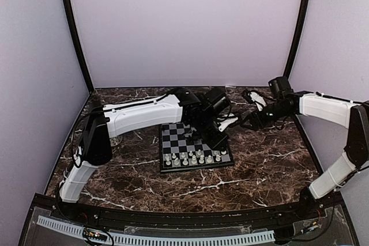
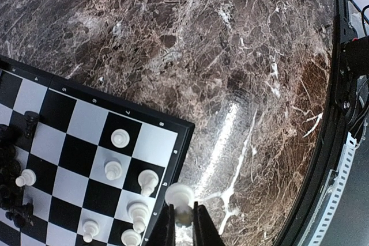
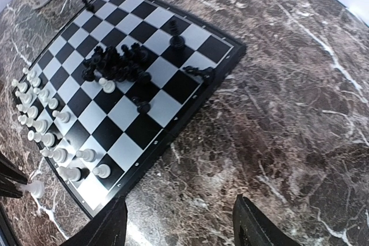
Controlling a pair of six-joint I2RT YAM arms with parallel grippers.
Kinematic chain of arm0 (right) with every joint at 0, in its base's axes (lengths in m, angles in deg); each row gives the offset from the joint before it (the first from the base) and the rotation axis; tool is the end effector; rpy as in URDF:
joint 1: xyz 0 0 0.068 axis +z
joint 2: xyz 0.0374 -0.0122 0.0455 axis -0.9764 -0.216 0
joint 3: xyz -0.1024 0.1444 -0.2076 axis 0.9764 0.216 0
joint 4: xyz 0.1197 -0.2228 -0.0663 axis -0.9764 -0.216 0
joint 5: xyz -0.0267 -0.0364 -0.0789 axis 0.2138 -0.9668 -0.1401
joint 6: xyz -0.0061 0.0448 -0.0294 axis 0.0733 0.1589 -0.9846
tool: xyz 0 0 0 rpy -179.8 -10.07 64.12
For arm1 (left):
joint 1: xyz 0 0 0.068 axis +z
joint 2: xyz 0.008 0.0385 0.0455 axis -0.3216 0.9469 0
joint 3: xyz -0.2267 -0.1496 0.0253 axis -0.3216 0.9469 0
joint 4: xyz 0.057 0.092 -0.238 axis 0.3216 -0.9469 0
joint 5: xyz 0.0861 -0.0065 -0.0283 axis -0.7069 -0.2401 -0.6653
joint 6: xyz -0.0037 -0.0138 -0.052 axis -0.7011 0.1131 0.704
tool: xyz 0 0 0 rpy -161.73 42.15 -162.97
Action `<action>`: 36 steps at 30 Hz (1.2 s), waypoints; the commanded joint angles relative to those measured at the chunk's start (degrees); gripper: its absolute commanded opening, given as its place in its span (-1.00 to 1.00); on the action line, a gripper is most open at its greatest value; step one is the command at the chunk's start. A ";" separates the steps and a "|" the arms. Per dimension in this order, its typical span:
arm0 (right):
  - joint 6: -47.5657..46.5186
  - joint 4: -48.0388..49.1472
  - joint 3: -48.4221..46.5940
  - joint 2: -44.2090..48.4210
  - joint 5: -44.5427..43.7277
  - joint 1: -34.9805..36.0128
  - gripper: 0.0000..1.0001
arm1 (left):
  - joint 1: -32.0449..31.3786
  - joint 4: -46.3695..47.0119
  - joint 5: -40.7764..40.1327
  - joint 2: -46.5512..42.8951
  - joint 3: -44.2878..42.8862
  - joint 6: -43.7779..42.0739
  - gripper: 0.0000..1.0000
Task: Set up the chess pieces on the board
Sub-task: Place the rook at h1.
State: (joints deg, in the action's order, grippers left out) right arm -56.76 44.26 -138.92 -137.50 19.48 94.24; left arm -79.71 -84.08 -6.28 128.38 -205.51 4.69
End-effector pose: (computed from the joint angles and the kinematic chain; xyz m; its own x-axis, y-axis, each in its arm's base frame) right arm 0.2923 0.1037 0.2325 -0.5525 -0.4702 -0.6883 -0.7293 0.6724 0.1260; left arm 0.2432 -0.4545 0.2430 -0.4513 0.6961 -0.5583 0.8895 0.4006 -0.2196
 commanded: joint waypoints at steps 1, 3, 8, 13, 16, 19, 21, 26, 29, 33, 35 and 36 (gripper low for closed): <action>2.02 3.09 1.19 2.47 0.20 -1.68 0.28 | -0.45 2.40 1.86 -0.53 -0.47 -1.34 -0.81; 2.49 3.71 1.48 2.82 -0.71 -2.23 0.28 | -0.67 2.29 1.40 0.65 -1.56 -1.59 -0.81; 2.84 4.74 2.25 3.23 -3.18 -2.90 0.28 | -1.33 2.22 -0.10 3.36 -3.67 -2.06 -0.80; 2.71 5.02 2.55 3.23 -3.04 -3.08 0.28 | -1.37 1.93 -0.90 5.28 -5.33 -1.69 -0.79; 2.71 5.17 2.78 3.23 -2.95 -3.05 0.28 | -1.39 1.67 -2.05 6.10 -5.92 -1.63 -0.77; 2.63 5.20 2.80 3.07 -2.86 -3.08 0.29 | -1.37 1.25 -3.16 6.71 -6.41 -1.70 -0.77; 2.54 5.20 2.83 3.03 -2.65 -3.14 0.29 | -1.37 1.03 -3.74 7.15 -6.47 -1.79 -0.76; 2.56 5.20 2.86 2.88 -2.29 -3.17 0.29 | -1.41 0.68 -4.37 7.89 -7.04 -1.64 -0.75; 2.46 5.11 2.78 2.79 -1.99 -3.17 0.29 | -1.37 0.70 -4.55 8.18 -7.17 -1.58 -0.74; 2.46 5.03 2.85 2.70 -1.69 -3.17 0.29 | -1.37 0.58 -4.62 8.63 -7.34 -1.51 -0.68; 2.39 5.02 2.84 2.70 -1.64 -3.17 0.29 | -1.37 0.31 -4.52 8.81 -7.40 -1.49 -0.64; 2.41 5.02 2.81 2.66 -1.58 -3.13 0.29 | -1.37 0.17 -4.29 8.88 -7.44 -1.49 -0.63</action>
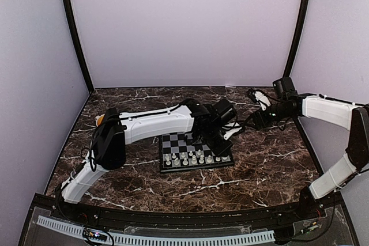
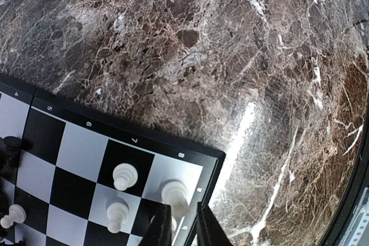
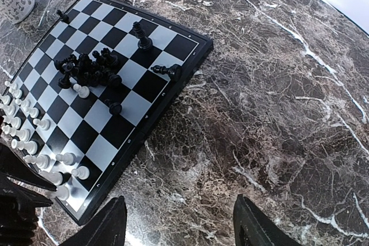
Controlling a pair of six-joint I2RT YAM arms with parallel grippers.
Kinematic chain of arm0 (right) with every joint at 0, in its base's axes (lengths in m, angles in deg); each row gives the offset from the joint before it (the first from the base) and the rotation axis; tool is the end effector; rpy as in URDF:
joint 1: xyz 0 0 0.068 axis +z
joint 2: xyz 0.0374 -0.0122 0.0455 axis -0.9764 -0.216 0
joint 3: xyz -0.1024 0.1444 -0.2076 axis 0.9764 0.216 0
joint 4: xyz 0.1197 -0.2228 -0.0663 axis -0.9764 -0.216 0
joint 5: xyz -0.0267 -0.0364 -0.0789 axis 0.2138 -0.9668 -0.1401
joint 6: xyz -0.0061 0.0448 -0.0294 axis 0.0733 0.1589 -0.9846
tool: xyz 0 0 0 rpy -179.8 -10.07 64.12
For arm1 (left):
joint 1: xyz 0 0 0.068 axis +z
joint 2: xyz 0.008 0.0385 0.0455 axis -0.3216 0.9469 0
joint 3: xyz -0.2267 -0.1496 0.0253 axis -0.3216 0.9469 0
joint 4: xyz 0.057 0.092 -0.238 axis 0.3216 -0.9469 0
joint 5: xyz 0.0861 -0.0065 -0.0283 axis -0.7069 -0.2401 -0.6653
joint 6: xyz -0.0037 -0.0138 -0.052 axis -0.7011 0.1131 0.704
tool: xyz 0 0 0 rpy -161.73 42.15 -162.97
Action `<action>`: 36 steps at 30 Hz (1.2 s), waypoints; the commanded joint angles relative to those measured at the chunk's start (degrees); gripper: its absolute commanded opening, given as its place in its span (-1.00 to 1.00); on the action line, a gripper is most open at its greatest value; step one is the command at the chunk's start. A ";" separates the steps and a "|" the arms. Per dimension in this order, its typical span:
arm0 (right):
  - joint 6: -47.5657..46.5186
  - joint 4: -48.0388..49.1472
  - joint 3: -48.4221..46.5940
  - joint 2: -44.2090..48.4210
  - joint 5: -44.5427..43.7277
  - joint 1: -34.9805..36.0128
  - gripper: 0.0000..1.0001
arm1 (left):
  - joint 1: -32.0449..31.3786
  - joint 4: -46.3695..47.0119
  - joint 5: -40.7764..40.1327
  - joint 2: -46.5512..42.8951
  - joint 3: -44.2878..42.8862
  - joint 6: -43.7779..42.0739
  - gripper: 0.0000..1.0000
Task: Set up the chess pieces on the board
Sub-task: Place the rook at h1.
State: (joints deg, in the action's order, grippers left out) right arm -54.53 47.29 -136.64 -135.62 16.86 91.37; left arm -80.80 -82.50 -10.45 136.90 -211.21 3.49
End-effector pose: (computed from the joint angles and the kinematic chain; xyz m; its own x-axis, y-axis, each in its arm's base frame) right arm 0.2928 0.0863 0.2325 -0.5770 -0.4135 -0.7044 -0.6574 0.7469 0.1001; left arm 0.2488 -0.4805 0.1997 -0.4245 0.7215 -0.5470 0.8977 0.4141 -0.1505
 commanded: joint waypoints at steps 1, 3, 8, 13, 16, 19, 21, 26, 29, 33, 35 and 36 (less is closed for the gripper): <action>0.13 1.98 0.58 0.81 1.10 -0.24 0.29 | -0.32 -1.46 0.03 0.43 -1.74 -0.29 -0.63; 0.13 1.99 0.53 0.79 1.14 -0.27 0.29 | -0.28 -1.59 0.34 0.60 -1.74 -0.29 -0.63; 0.12 1.92 0.58 0.80 1.24 -0.31 0.29 | -0.27 -1.62 0.66 0.85 -2.11 -0.12 -0.62; 0.13 1.91 0.57 0.78 1.45 -0.27 0.29 | -0.27 -2.02 0.69 0.77 -3.55 -0.03 -0.59; 0.19 1.81 0.48 0.79 1.52 -0.31 0.29 | -0.30 -2.03 0.55 0.66 -4.32 -0.16 -0.55; 0.05 1.86 0.66 1.06 1.43 -0.29 0.29 | -0.27 -2.10 -0.46 -0.84 -5.31 -0.12 -0.45; 0.05 1.96 0.81 1.22 1.34 -0.30 0.29 | -0.16 -1.69 -2.21 -2.64 -5.42 -0.11 -0.38; 0.09 2.07 0.69 1.01 1.43 -0.31 0.29 | 2.86 -2.02 -6.47 -5.90 -5.44 4.01 -0.26; 0.01 2.05 0.70 1.06 1.41 -0.27 0.29 | 6.44 -4.45 -6.90 -6.20 -5.35 8.17 -0.31; -0.06 2.24 0.99 1.30 1.18 -0.31 0.29 | 8.79 -6.78 -6.79 -6.18 -4.33 12.10 -0.38; 0.01 2.33 1.14 1.35 1.21 -0.31 0.29 | 9.21 -6.66 -7.01 -6.10 -3.25 12.68 -0.41; 0.01 2.36 1.08 1.27 1.17 -0.31 0.29 | 9.39 -6.37 -6.77 -6.10 -2.45 13.17 -0.42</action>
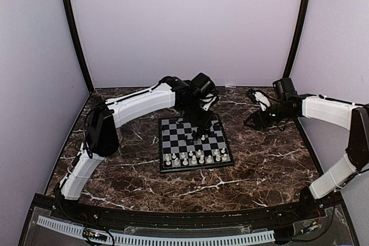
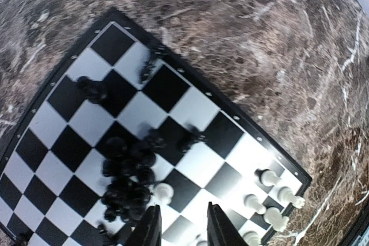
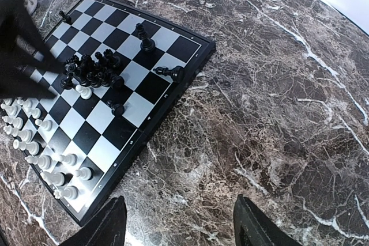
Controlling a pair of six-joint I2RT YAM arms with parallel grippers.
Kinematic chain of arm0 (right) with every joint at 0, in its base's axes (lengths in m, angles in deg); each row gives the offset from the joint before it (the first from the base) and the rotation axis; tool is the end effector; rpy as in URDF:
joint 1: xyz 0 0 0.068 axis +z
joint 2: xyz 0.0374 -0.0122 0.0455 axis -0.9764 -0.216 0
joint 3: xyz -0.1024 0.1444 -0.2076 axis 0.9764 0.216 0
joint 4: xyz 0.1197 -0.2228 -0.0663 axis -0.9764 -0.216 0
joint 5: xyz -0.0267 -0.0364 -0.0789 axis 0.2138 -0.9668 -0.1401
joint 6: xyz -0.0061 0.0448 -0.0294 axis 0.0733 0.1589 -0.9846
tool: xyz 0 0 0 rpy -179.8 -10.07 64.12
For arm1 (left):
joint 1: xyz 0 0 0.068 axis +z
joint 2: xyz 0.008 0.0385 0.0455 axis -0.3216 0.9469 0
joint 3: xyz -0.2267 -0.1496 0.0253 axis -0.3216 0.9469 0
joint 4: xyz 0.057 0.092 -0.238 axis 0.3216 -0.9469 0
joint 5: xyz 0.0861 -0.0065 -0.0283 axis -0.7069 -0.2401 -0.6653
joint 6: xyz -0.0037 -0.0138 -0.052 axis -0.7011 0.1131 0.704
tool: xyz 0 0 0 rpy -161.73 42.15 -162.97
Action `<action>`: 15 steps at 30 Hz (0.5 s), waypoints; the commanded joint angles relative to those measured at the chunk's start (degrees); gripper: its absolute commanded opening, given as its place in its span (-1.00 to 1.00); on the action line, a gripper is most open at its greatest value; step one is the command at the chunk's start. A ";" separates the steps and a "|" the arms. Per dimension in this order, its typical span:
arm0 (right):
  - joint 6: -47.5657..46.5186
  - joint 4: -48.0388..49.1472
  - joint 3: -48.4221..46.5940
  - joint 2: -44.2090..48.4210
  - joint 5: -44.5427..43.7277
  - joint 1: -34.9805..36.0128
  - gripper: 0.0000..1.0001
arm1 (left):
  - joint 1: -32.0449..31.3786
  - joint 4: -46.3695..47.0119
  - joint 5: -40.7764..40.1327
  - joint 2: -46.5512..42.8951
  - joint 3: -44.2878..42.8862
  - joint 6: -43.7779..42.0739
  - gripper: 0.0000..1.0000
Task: Set up the chess pieces on the board
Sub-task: Place the rook at h1, then pick up the pawn from the chessboard.
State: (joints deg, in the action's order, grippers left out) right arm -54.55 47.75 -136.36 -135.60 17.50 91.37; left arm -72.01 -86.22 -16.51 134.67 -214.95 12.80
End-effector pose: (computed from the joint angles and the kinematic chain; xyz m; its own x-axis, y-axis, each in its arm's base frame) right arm 0.2925 0.0866 0.2318 -0.5728 -0.4114 -0.7089 -0.6631 0.7410 0.1057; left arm 0.3189 -0.4300 0.2359 -0.6380 0.5234 -0.5647 0.7055 0.6913 -0.1564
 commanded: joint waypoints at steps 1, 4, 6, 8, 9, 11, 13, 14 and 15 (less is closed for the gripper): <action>-0.01 1.83 0.69 1.11 0.59 -0.31 0.29 | 1.07 -2.52 -0.45 -3.86 1.60 4.16 -0.44; -0.02 1.70 0.47 1.06 0.60 -0.33 0.29 | 1.75 -1.85 0.56 -3.69 2.48 4.92 -0.48; 0.03 1.75 0.66 1.13 0.54 -0.31 0.29 | 2.17 -1.52 1.23 -3.37 2.52 5.25 -0.49; 0.01 1.81 0.73 1.15 0.56 -0.28 0.29 | 2.45 -1.18 2.64 -3.01 2.56 5.33 -0.52; 0.00 1.75 0.72 1.09 0.52 -0.31 0.29 | 2.56 -1.12 3.16 -2.86 2.53 5.41 -0.54; 0.01 1.74 0.63 1.04 0.53 -0.29 0.29 | 2.63 -1.12 4.33 -2.14 2.46 5.50 -0.57; -0.01 1.70 0.59 0.92 0.55 -0.31 0.29 | 2.62 -1.30 4.94 -1.62 2.44 5.55 -0.59; 0.02 1.68 0.60 0.89 0.59 -0.31 0.29 | 2.63 -1.43 5.18 -1.28 2.43 5.54 -0.60; -0.02 1.70 0.58 0.84 0.63 -0.31 0.29 | 2.63 -1.51 5.13 -1.16 2.43 5.52 -0.60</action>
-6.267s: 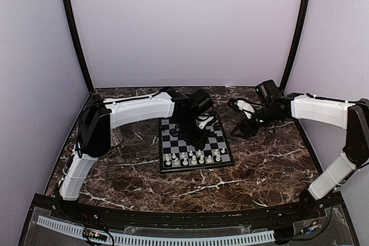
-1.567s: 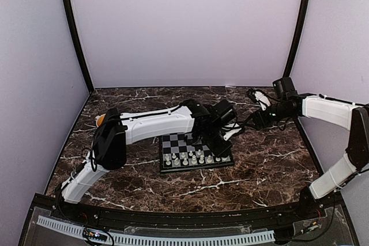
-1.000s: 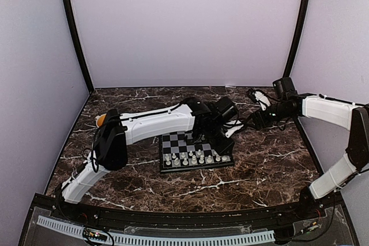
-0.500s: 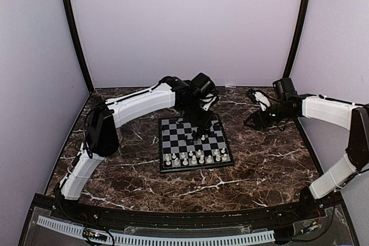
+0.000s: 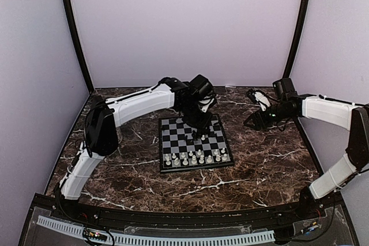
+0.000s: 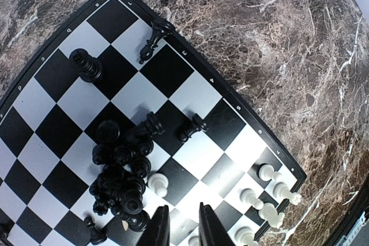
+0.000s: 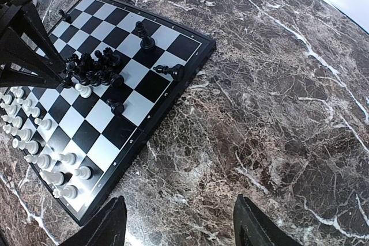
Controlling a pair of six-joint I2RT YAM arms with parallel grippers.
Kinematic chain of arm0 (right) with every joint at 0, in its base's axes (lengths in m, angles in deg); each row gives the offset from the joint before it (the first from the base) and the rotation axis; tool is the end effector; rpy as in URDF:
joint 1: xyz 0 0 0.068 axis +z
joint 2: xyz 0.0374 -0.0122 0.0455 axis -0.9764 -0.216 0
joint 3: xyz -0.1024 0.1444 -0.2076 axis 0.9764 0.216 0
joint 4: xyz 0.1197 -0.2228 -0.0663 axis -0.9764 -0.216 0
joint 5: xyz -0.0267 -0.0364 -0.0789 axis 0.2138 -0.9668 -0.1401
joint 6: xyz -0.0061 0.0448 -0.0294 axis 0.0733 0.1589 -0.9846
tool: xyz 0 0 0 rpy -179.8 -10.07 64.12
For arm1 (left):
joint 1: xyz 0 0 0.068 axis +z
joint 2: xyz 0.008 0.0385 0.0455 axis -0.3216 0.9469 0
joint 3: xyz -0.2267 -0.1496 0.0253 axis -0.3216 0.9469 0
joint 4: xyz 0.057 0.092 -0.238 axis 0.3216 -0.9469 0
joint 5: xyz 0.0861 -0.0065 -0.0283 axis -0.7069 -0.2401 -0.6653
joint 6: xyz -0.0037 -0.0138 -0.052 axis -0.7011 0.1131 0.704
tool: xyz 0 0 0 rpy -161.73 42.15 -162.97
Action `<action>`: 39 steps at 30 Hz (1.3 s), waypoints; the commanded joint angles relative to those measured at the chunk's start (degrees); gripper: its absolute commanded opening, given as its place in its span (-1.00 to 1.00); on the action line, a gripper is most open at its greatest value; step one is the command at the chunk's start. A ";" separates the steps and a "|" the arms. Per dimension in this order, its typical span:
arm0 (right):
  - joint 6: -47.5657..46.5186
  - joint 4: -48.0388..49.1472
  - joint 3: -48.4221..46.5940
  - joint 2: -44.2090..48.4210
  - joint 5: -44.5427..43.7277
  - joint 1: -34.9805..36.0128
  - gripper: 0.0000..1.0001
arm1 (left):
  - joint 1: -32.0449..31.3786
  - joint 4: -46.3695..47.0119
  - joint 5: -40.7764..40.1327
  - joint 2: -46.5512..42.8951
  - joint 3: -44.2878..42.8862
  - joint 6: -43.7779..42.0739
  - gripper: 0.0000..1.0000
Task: Set up the chess pieces on the board
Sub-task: Pick up the pawn from the chessboard.
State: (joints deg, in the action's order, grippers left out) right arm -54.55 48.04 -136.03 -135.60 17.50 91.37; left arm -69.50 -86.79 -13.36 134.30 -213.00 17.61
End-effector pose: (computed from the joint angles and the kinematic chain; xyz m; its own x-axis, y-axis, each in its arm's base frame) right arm 0.2921 0.0865 0.2303 -0.5733 -0.4116 -0.7085 -0.6630 0.7410 0.1061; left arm 0.3337 -0.4142 0.2281 -0.7317 0.4556 -0.5070 0.6273 0.7411 -0.2394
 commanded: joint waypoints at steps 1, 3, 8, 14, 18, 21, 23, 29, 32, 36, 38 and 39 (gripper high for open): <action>0.00 1.42 0.33 0.80 0.62 -0.31 0.29 | 0.14 -1.12 1.84 -0.51 0.49 0.71 -0.60; -0.01 1.48 0.27 0.73 0.60 -0.27 0.29 | 0.27 -1.44 1.62 -0.19 0.42 0.82 -0.58; -0.11 1.42 0.35 0.75 0.52 -0.31 0.29 | 0.39 -1.95 0.70 0.54 0.21 0.89 -0.48; -0.06 1.50 0.28 0.52 0.66 -0.31 0.29 | 0.62 -2.63 1.14 1.96 -0.16 0.80 -0.40; -0.09 1.51 0.20 0.37 0.69 -0.31 0.29 | 0.63 -2.84 1.22 2.59 -0.29 0.73 -0.39; -0.06 1.51 0.25 0.32 0.84 -0.30 0.29 | 0.70 -2.67 1.11 2.99 -0.41 0.71 -0.37; -0.13 1.59 0.27 0.21 0.77 -0.32 0.29 | 0.85 -2.55 1.14 3.32 -0.58 0.71 -0.37; -0.18 1.60 0.33 0.27 0.74 -0.31 0.29 | 1.02 -2.25 1.17 4.83 -1.62 0.30 -0.37; -0.19 1.59 0.32 0.27 0.73 -0.32 0.29 | 1.04 -1.93 1.19 5.34 -1.87 0.21 -0.40; -0.19 1.60 0.35 0.14 0.86 -0.31 0.29 | 1.15 -1.38 1.24 5.64 -1.93 0.19 -0.47; -0.16 1.68 0.29 0.10 0.86 -0.31 0.29 | 1.09 -1.22 1.41 5.57 -2.08 0.18 -0.51; -0.20 1.67 0.33 0.10 0.86 -0.31 0.29 | 1.11 -1.14 1.47 5.57 -2.16 0.18 -0.52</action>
State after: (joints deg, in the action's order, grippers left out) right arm -54.62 48.06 -136.03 -135.60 17.54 91.37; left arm -68.73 -87.40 -12.51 140.01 -213.79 18.09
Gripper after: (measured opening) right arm 0.646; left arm 0.249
